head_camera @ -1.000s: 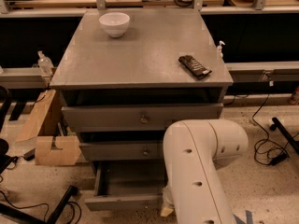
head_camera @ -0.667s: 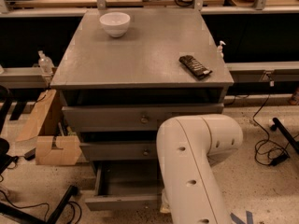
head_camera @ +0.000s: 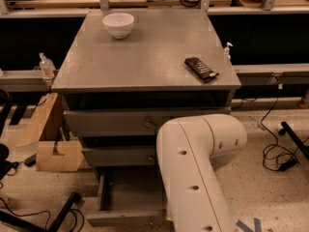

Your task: Open bottom drawer

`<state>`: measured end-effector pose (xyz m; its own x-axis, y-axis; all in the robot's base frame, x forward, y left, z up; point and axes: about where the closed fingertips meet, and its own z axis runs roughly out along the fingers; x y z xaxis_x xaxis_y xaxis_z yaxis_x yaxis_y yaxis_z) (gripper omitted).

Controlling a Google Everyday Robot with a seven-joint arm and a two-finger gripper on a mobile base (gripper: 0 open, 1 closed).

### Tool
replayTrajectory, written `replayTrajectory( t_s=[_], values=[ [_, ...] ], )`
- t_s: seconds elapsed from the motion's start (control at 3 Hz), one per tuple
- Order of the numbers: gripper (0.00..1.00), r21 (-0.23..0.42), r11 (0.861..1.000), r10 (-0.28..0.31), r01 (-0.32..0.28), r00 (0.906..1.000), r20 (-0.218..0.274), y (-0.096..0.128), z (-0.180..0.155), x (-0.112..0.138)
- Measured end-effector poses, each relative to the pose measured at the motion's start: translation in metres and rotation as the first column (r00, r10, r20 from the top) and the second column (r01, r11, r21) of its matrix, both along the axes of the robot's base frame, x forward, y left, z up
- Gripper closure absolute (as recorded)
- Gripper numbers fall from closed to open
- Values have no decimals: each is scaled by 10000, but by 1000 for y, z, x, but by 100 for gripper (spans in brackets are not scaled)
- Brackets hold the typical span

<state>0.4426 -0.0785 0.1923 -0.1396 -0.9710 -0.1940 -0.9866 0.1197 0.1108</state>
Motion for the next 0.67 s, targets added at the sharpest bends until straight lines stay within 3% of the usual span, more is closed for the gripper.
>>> replayTrajectory(
  t_s=[0.33,0.67],
  values=[
    [100,29,10000,-48,48,9998,-218,2,1,-8],
    [100,146,9995,-255,268,9965,-800,6,3,-35]
  ],
)
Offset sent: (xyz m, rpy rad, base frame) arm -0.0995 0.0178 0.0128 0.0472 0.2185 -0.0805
